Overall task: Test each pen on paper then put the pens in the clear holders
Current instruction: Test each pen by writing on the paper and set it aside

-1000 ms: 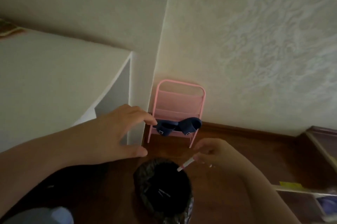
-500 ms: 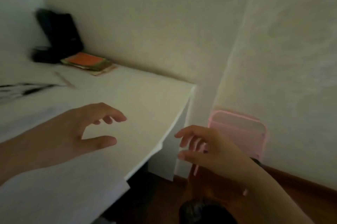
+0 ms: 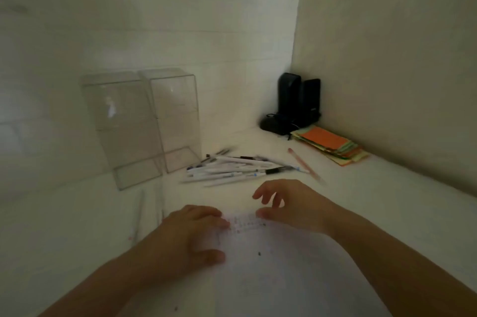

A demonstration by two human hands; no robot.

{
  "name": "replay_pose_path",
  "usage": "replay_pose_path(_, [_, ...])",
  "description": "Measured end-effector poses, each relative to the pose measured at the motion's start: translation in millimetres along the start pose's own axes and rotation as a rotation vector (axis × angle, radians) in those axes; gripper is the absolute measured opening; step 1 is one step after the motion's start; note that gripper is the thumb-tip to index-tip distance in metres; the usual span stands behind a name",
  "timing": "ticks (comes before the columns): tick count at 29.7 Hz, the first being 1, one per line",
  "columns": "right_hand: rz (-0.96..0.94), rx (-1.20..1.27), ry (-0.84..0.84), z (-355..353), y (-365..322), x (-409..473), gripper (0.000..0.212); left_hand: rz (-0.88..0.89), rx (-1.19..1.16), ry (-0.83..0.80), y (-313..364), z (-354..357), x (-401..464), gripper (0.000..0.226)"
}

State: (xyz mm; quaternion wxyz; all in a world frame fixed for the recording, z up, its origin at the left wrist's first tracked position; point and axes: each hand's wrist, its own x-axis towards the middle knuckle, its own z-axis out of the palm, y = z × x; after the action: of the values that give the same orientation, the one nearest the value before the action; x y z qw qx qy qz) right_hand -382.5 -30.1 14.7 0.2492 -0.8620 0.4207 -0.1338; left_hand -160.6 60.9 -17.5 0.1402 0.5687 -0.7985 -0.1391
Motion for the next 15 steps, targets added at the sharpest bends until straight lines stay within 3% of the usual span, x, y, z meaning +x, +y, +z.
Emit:
replay_pose_path(3, [0.022, -0.104, 0.054, 13.2, 2.7, 47.6, 0.029, -0.015, 0.093, -0.036, -12.2, -1.0, 1.1, 0.085])
replay_pose_path(10, [-0.035, -0.246, 0.171, 29.1, 6.0, 93.0, 0.027, -0.027, 0.057, -0.131, -25.4, -8.8, 20.2, 0.063])
replay_pose_path(15, [-0.222, -0.465, 0.210, 41.9, 0.0, 75.9, 0.027, -0.013, 0.058, -0.067, -29.6, 0.4, 26.1, 0.058])
